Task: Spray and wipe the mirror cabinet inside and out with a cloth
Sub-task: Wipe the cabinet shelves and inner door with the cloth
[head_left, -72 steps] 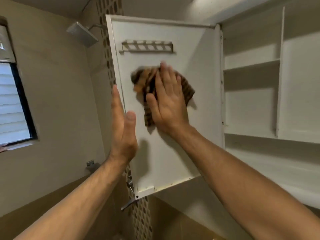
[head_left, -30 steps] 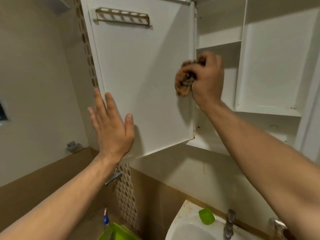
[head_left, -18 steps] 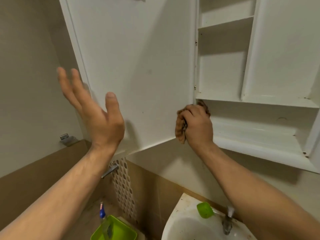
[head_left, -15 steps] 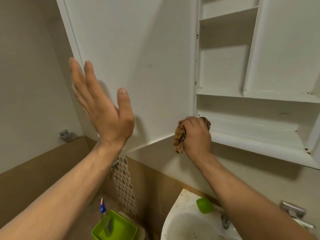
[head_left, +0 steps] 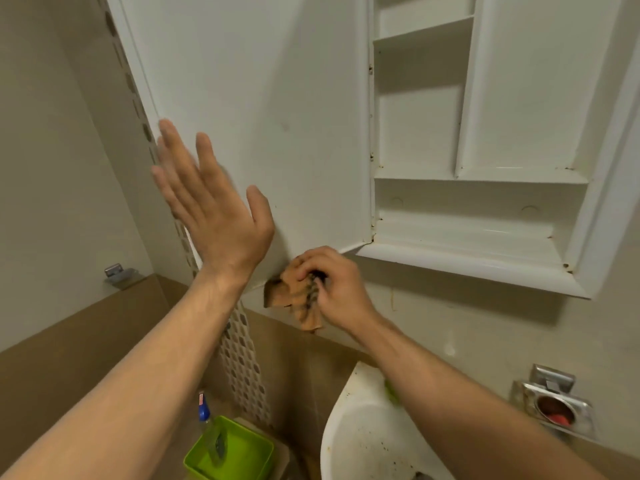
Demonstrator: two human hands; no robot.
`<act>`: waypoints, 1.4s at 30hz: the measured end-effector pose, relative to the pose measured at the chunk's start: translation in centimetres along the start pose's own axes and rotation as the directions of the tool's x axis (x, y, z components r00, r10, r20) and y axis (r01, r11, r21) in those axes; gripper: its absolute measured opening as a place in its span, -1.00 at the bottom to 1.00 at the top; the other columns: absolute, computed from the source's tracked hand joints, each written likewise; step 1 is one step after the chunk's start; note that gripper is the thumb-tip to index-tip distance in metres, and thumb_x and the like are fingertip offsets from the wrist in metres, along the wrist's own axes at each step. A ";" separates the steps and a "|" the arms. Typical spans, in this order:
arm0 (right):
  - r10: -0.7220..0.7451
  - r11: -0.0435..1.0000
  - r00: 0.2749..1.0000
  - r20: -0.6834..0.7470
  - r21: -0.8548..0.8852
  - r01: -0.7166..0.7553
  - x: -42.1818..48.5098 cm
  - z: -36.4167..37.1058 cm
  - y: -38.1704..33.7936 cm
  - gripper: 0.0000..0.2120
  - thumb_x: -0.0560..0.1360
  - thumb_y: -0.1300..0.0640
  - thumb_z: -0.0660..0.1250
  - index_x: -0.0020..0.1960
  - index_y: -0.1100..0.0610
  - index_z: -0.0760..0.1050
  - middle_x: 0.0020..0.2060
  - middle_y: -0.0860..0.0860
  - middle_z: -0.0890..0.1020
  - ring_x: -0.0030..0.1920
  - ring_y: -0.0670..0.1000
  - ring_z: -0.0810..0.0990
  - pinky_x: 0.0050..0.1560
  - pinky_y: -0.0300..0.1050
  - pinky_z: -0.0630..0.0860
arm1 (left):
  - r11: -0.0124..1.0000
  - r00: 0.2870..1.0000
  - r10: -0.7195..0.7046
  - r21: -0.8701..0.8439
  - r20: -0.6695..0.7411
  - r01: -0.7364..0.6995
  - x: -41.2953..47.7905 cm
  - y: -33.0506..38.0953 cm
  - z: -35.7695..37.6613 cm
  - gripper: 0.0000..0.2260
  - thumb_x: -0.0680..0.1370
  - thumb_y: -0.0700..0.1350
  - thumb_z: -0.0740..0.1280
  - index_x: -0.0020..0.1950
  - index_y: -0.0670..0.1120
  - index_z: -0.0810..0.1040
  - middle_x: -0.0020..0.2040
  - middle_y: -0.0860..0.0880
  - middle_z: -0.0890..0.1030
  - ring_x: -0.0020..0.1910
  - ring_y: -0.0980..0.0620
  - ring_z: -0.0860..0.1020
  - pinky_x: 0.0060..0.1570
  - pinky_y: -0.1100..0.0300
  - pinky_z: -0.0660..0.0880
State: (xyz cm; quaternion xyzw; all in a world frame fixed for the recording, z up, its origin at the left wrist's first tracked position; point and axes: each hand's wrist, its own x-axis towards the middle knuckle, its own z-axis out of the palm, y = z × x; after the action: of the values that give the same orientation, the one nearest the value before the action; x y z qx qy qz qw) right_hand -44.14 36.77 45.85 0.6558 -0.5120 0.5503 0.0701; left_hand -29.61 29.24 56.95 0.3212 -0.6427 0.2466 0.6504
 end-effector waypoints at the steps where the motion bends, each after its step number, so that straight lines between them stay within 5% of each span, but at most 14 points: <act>1: 0.077 0.997 0.990 -0.122 0.037 -0.073 0.6 -1.1 0.6 -0.66 0.35 0.53 0.26 -0.11 0.18 0.66 -0.03 0.01 0.63 0.05 -0.13 0.60 0.11 -0.27 0.49 | 0.998 0.998 0.061 0.000 0.020 -0.061 -0.4 -0.4 0.0 -0.25 0.47 -0.15 0.35 0.60 -0.33 0.16 0.59 -0.46 0.07 0.62 -0.43 0.04 0.57 -0.37 -0.07; 5: 0.476 0.880 0.736 -0.482 0.263 -0.396 5.3 -3.7 2.8 -0.75 0.52 0.37 0.27 0.15 0.15 0.50 -0.03 0.04 0.60 -0.06 0.12 0.66 -0.04 -0.20 0.58 | 0.978 0.967 0.209 -0.005 0.148 -0.211 -2.0 -1.4 -0.5 -0.29 0.55 -0.12 0.31 0.61 -0.34 0.10 0.62 -0.41 0.05 0.64 -0.35 -0.04 0.58 -0.37 -0.09; 7: 0.490 0.861 0.761 -0.425 0.099 -0.499 5.9 -2.1 2.5 -0.59 0.48 0.36 0.31 0.29 0.10 0.50 0.31 0.05 0.45 0.26 0.14 0.55 0.30 -0.22 0.44 | 0.970 0.951 0.243 -0.030 0.192 -0.242 -2.3 -1.4 -0.8 -0.29 0.56 -0.12 0.31 0.61 -0.33 0.10 0.62 -0.40 0.05 0.64 -0.36 -0.01 0.57 -0.39 -0.08; 9: 0.357 0.921 0.886 -0.297 -0.047 -0.387 3.4 0.9 1.3 -0.50 0.41 0.37 0.34 0.32 0.07 0.53 0.46 0.07 0.32 0.44 0.13 0.35 0.51 -0.01 0.30 | 0.965 0.947 0.261 -0.056 0.187 -0.255 -2.2 -1.5 -1.0 -0.31 0.56 -0.11 0.30 0.61 -0.33 0.12 0.63 -0.38 0.06 0.64 -0.36 0.01 0.57 -0.39 -0.07; 13: 0.026 0.994 0.995 0.101 -0.107 -0.015 -0.9 1.5 0.9 -0.56 0.39 0.47 0.34 0.14 0.09 0.68 0.28 0.03 0.51 0.33 0.03 0.45 0.40 -0.13 0.41 | 0.960 0.948 0.280 -0.073 0.153 -0.272 -1.8 -1.9 -1.3 -0.34 0.58 -0.10 0.27 0.61 -0.30 0.15 0.64 -0.34 0.07 0.66 -0.26 -0.02 0.56 -0.40 -0.07; 16: 0.110 0.993 0.985 -0.134 0.066 -0.102 3.1 -2.0 0.2 -0.59 0.42 0.51 0.27 0.12 0.18 0.68 0.16 -0.03 0.57 0.18 -0.13 0.56 0.19 -0.38 0.46 | 0.960 0.949 0.278 -0.057 0.147 -0.273 -1.6 -2.1 -1.4 -0.36 0.59 -0.08 0.25 0.62 -0.28 0.15 0.65 -0.32 0.08 0.66 -0.24 -0.02 0.55 -0.42 -0.06; 20: 0.098 0.995 0.873 -0.478 0.036 -0.092 12.0 -4.8 -1.1 -0.48 0.43 0.45 0.24 0.32 0.17 0.60 0.38 0.15 0.46 0.34 0.06 0.48 0.40 -0.28 0.40 | 0.956 0.945 0.290 -0.083 0.149 -0.280 -1.8 -2.0 -1.3 -0.41 0.63 -0.04 0.18 0.61 -0.27 0.17 0.63 -0.33 0.12 0.65 -0.28 0.05 0.54 -0.44 -0.03; 25: -0.069 0.988 0.990 -0.125 -0.145 0.051 7.0 2.7 -2.1 -0.65 0.56 0.17 0.28 0.32 0.15 0.59 0.46 0.17 0.44 0.49 0.21 0.36 0.54 0.20 0.29 | 0.980 0.983 0.166 -0.125 0.079 -0.156 -1.0 -2.4 -1.3 -0.43 0.67 0.02 0.12 0.62 -0.24 0.20 0.66 -0.27 0.10 0.67 -0.21 0.02 0.56 -0.38 -0.07; 29: -0.392 0.873 0.849 0.354 -0.147 0.464 -0.5 2.9 -0.3 -0.82 0.53 0.28 0.42 0.11 0.24 0.71 0.30 0.22 0.61 0.34 0.26 0.54 0.30 0.26 0.50 | 0.983 0.988 0.136 -0.132 0.070 -0.126 -0.6 -3.0 -1.6 -0.44 0.70 0.03 0.09 0.63 -0.25 0.18 0.66 -0.28 0.08 0.67 -0.23 0.01 0.58 -0.32 -0.08; 31: -0.342 0.909 0.877 0.339 -0.117 0.400 2.3 0.4 0.0 -0.71 0.52 0.35 0.38 0.19 0.18 0.70 0.33 0.16 0.59 0.38 0.21 0.51 0.35 0.22 0.48 | 0.978 0.981 0.163 -0.149 0.104 -0.146 -0.8 -3.1 -1.8 -0.43 0.70 0.04 0.08 0.62 -0.26 0.18 0.66 -0.30 0.09 0.67 -0.26 0.02 0.59 -0.32 -0.05; 34: -0.237 0.964 0.961 -0.143 -0.160 0.214 8.4 -2.3 -1.6 -0.63 0.53 0.31 0.26 0.28 0.16 0.66 0.39 0.15 0.53 0.39 0.16 0.44 0.47 -0.12 0.36 | 0.958 0.975 0.186 -0.242 0.123 -0.152 -1.1 -3.3 -2.0 -0.46 0.69 0.00 0.10 0.59 -0.28 0.23 0.64 -0.32 0.13 0.65 -0.29 0.08 0.55 -0.38 0.05; 36: -0.116 0.983 0.945 -0.306 -0.173 0.065 10.6 -1.8 -3.0 -0.55 0.56 0.22 0.25 0.44 0.15 0.52 0.53 0.15 0.37 0.48 0.16 0.30 0.55 -0.09 0.26 | 0.944 0.976 0.188 -0.295 0.110 -0.149 -0.9 -3.5 -2.1 -0.49 0.68 -0.06 0.12 0.56 -0.31 0.27 0.62 -0.34 0.16 0.64 -0.31 0.10 0.51 -0.41 0.10; 39: -0.160 0.958 0.986 -0.042 -0.246 0.145 7.0 2.3 -3.2 -0.40 0.52 0.27 0.35 0.55 0.11 0.40 0.60 0.14 0.25 0.56 0.26 0.20 0.59 0.21 0.18 | 0.920 0.981 0.168 -0.372 0.096 -0.121 -0.5 -3.8 -2.2 -0.53 0.67 -0.13 0.14 0.53 -0.36 0.29 0.60 -0.38 0.16 0.63 -0.32 0.12 0.50 -0.38 0.16; 42: -0.373 0.855 0.876 0.307 -0.254 0.453 -0.3 4.4 -0.7 -0.60 0.45 0.31 0.39 0.29 0.16 0.63 0.44 0.19 0.49 0.41 0.25 0.41 0.36 0.25 0.49 | 0.911 0.984 0.146 -0.402 0.097 -0.096 -0.7 -4.0 -2.4 -0.56 0.69 -0.13 0.14 0.52 -0.32 0.32 0.61 -0.35 0.17 0.64 -0.27 0.13 0.55 -0.29 0.18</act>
State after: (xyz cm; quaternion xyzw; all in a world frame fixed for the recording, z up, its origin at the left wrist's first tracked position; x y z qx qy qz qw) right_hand -40.75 34.43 44.23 0.7939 -0.4447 0.3464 0.2280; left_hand -25.02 28.38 55.97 0.1575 -0.7373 0.1310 0.6438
